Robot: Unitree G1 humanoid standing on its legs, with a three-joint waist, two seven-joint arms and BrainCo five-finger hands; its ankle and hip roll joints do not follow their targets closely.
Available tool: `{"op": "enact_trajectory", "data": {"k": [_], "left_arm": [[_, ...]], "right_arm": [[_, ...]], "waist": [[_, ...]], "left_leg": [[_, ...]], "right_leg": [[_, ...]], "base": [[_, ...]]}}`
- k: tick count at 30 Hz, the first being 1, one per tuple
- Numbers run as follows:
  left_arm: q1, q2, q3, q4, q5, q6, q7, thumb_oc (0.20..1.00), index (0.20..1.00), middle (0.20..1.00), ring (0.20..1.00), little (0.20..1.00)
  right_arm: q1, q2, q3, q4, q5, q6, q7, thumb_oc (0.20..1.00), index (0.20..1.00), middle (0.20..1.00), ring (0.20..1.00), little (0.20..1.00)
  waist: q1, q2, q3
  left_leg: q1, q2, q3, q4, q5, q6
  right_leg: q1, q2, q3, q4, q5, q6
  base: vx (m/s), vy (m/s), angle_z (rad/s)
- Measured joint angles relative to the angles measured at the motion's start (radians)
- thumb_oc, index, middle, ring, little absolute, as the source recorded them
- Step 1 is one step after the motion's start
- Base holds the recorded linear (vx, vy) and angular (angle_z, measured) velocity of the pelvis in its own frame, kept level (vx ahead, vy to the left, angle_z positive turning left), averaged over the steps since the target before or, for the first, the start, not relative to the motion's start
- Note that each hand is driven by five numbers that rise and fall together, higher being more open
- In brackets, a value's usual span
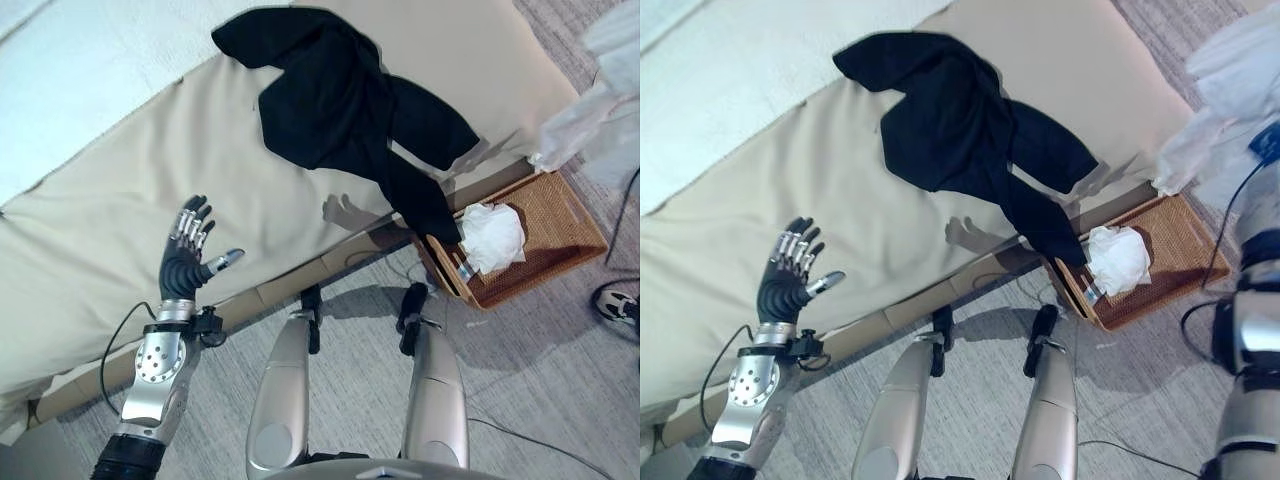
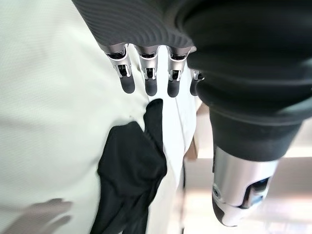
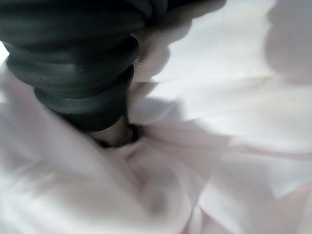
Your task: Pick up clothes into the bucket
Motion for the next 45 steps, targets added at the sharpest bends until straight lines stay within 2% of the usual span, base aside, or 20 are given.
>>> {"op": "enact_trajectory", "data": {"k": [3,6,7,9,11,12,15,16,17,18,19,20,21,22,26,27,32,35,39,45], "left_arm": [[-0.01,-0.003,0.005,-0.018,-0.009,-0.009,0.024,1.0,1.0,1.0,1.0,1.0],[-0.027,-0.01,-0.003,-0.035,-0.015,-0.012,0.038,1.0,1.0,1.0,1.0,1.0],[-0.033,-0.015,-0.005,-0.04,-0.016,-0.021,0.045,1.0,1.0,1.0,1.0,1.0],[-0.038,-0.007,-0.011,-0.039,-0.017,-0.026,0.055,1.0,1.0,1.0,1.0,1.0],[-0.042,-0.009,-0.008,-0.04,-0.02,-0.03,0.064,1.0,1.0,1.0,1.0,1.0],[-0.043,-0.008,-0.006,-0.039,-0.025,-0.03,0.066,1.0,1.0,1.0,1.0,1.0],[-0.049,-0.009,-0.013,-0.07,-0.034,-0.03,0.07,1.0,1.0,1.0,1.0,1.0],[-0.045,-0.016,-0.009,-0.08,-0.033,-0.032,0.071,1.0,1.0,1.0,1.0,1.0],[-0.037,-0.019,0.0,-0.086,-0.032,-0.033,0.087,1.0,1.0,1.0,1.0,1.0],[-0.014,-0.017,0.007,-0.078,-0.031,-0.04,0.097,1.0,1.0,1.0,1.0,1.0],[-0.019,-0.019,0.007,-0.051,-0.029,-0.041,0.098,1.0,1.0,1.0,1.0,1.0],[-0.029,-0.02,0.023,-0.027,-0.031,-0.038,0.107,1.0,1.0,1.0,1.0,1.0],[-0.036,-0.022,0.031,-0.018,-0.031,-0.042,0.113,1.0,1.0,1.0,1.0,1.0],[-0.048,-0.044,0.05,-0.017,-0.031,-0.047,0.122,1.0,1.0,1.0,1.0,1.0],[-0.056,-0.059,0.069,-0.019,-0.031,-0.085,0.132,1.0,1.0,1.0,1.0,1.0],[-0.058,-0.062,0.067,-0.019,-0.032,-0.087,0.139,1.0,1.0,1.0,1.0,1.0],[-0.058,-0.071,0.072,-0.011,-0.031,-0.088,0.15,1.0,1.0,1.0,1.0,1.0],[-0.058,-0.076,0.072,-0.012,-0.031,-0.089,0.152,1.0,1.0,1.0,1.0,1.0],[-0.059,-0.079,0.074,-0.016,-0.031,-0.089,0.152,1.0,1.0,1.0,1.0,1.0],[-0.059,-0.08,0.08,-0.024,-0.031,-0.09,0.152,1.0,1.0,1.0,1.0,1.0]], "right_arm": [[-0.016,-0.008,0.006,0.019,-0.003,-0.003,-0.009,0.2,0.2,0.2,0.2,0.2],[-0.079,-0.006,0.035,0.136,-0.005,0.022,-0.04,0.2,0.2,0.2,0.2,0.2],[-0.08,0.004,0.037,0.129,-0.013,-0.002,-0.048,0.2,0.2,0.2,0.2,0.2],[-0.065,0.018,0.027,0.113,-0.009,0.004,-0.046,0.2,0.2,0.2,0.2,0.2],[-0.07,0.019,0.028,0.099,-0.01,0.005,-0.048,0.2,0.2,0.2,0.2,0.2],[-0.124,0.019,0.053,0.133,-0.006,0.024,-0.056,0.2,0.2,0.2,0.2,0.2],[-0.246,-0.01,0.124,0.21,-0.008,0.042,-0.056,0.2,0.2,0.2,0.2,0.2],[-0.185,0.003,0.079,0.164,-0.023,0.006,-0.062,0.2,0.2,0.2,0.2,0.2],[0.043,0.096,-0.046,-0.047,-0.039,-0.074,-0.073,0.2,0.2,0.2,0.2,0.2],[0.226,0.195,-0.075,-0.192,-0.059,-0.118,-0.061,0.2,0.2,0.2,0.2,0.2],[0.32,0.264,-0.077,-0.226,-0.061,-0.119,-0.054,0.2,0.2,0.2,0.2,0.2],[0.391,0.351,-0.091,-0.201,-0.045,-0.086,-0.056,0.2,0.2,0.2,0.2,0.2],[0.415,0.372,-0.11,-0.192,-0.033,-0.083,-0.057,0.2,0.2,0.2,0.2,0.2],[0.429,0.379,-0.125,-0.145,-0.018,-0.083,-0.062,0.2,0.2,0.2,0.2,0.2],[0.463,0.361,-0.171,-0.14,-0.013,-0.094,-0.08,0.2,0.2,0.2,0.2,0.2],[0.465,0.348,-0.177,-0.148,-0.014,-0.117,-0.083,0.2,0.2,0.2,0.2,0.2],[0.491,0.338,-0.218,-0.233,-0.046,-0.152,-0.1,0.2,0.2,0.2,0.2,0.2],[0.477,0.327,-0.234,-0.231,-0.055,-0.154,-0.118,0.2,0.2,0.2,0.2,0.2],[0.451,0.315,-0.233,-0.252,-0.078,-0.155,-0.131,0.2,0.2,0.2,0.2,0.2],[0.421,0.257,-0.232,-0.28,-0.118,-0.155,-0.162,0.2,0.2,0.2,0.2,0.2]], "waist": [[-0.011,0.014,0.006],[-0.017,0.023,0.012],[-0.009,0.025,0.014],[-0.005,0.027,0.015],[-0.003,0.032,0.015],[-0.003,0.036,0.015],[-0.003,0.038,0.015],[0.003,0.034,0.006],[-0.019,0.007,-0.006],[-0.025,-0.005,-0.015],[-0.026,-0.012,-0.019],[-0.026,-0.004,-0.017],[-0.032,0.004,-0.017],[-0.046,0.026,-0.014],[-0.054,0.034,-0.016],[-0.06,0.038,-0.012],[-0.056,0.05,0.002],[-0.055,0.057,0.02],[-0.06,0.061,0.044],[-0.056,0.062,0.047]], "left_leg": [[-0.083,-0.009,0.004,0.039,0.001,0.004],[-0.132,-0.009,0.003,0.094,-0.01,0.003],[-0.135,-0.009,0.001,0.105,-0.019,0.01],[-0.154,-0.009,0.004,0.123,-0.029,0.007],[-0.175,-0.011,0.007,0.132,-0.03,0.008],[-0.182,-0.014,0.006,0.136,-0.038,0.008],[-0.187,-0.015,0.006,0.142,-0.033,0.014],[-0.191,-0.011,0.008,0.139,-0.034,0.011],[-0.184,-0.002,0.005,0.15,-0.036,-0.005],[-0.182,-0.003,0.0,0.162,-0.042,-0.014],[-0.181,-0.003,-0.004,0.169,-0.051,-0.017],[-0.183,0.004,0.005,0.164,-0.073,-0.012],[-0.187,0.0,0.013,0.161,-0.062,0.003],[-0.185,-0.003,0.024,0.158,-0.078,0.003],[-0.177,-0.009,0.029,0.165,-0.07,0.008],[-0.182,-0.004,0.03,0.168,-0.082,0.011],[-0.202,-0.001,0.042,0.18,-0.084,0.014],[-0.218,0.004,0.052,0.194,-0.078,0.018],[-0.217,0.008,0.06,0.187,-0.093,0.021],[-0.22,0.008,0.069,0.156,-0.079,0.027]], "right_leg": [[-0.084,-0.006,0.017,0.038,0.007,0.008],[-0.129,-0.012,0.026,0.079,0.006,0.0],[-0.131,-0.016,0.025,0.089,-0.001,-0.004],[-0.153,-0.016,0.033,0.106,-0.007,-0.013],[-0.178,-0.016,0.043,0.112,-0.011,-0.006],[-0.186,-0.019,0.045,0.122,-0.019,0.004],[-0.194,-0.024,0.046,0.134,-0.02,0.003],[-0.199,-0.02,0.046,0.13,-0.025,0.002],[-0.2,-0.006,0.043,0.137,-0.034,0.003],[-0.19,-0.005,0.045,0.154,-0.046,-0.003],[-0.188,0.0,0.047,0.156,-0.049,-0.007],[-0.195,0.003,0.056,0.143,-0.047,-0.002],[-0.206,0.003,0.069,0.143,-0.03,-0.002],[-0.208,-0.002,0.076,0.146,-0.043,0.007],[-0.207,-0.006,0.087,0.154,-0.038,0.003],[-0.212,-0.004,0.084,0.153,-0.054,0.004],[-0.24,0.0,0.1,0.164,-0.049,-0.001],[-0.262,0.006,0.113,0.17,-0.033,-0.001],[-0.273,0.011,0.12,0.173,-0.047,0.0],[-0.283,0.015,0.124,0.15,-0.037,-0.002]], "base": [[-0.06,0.013,0.0],[-0.02,0.012,0.03],[0.0,0.0,0.0],[0.0,0.007,-0.02],[0.02,0.007,-0.04],[0.03,0.001,-0.01],[0.01,0.026,0.04],[-0.01,0.068,0.05],[0.07,0.035,0.07],[0.09,0.026,0.0],[0.0,0.024,-0.21],[0.0,0.024,-0.33],[0.0,0.009,-0.27],[0.0,0.002,-0.06],[-0.03,0.009,0.0],[-0.02,0.015,-0.04],[0.02,0.012,-0.04],[-0.04,0.008,-0.11],[0.0,-0.002,-0.05],[-0.01,-0.006,-0.02]]}}
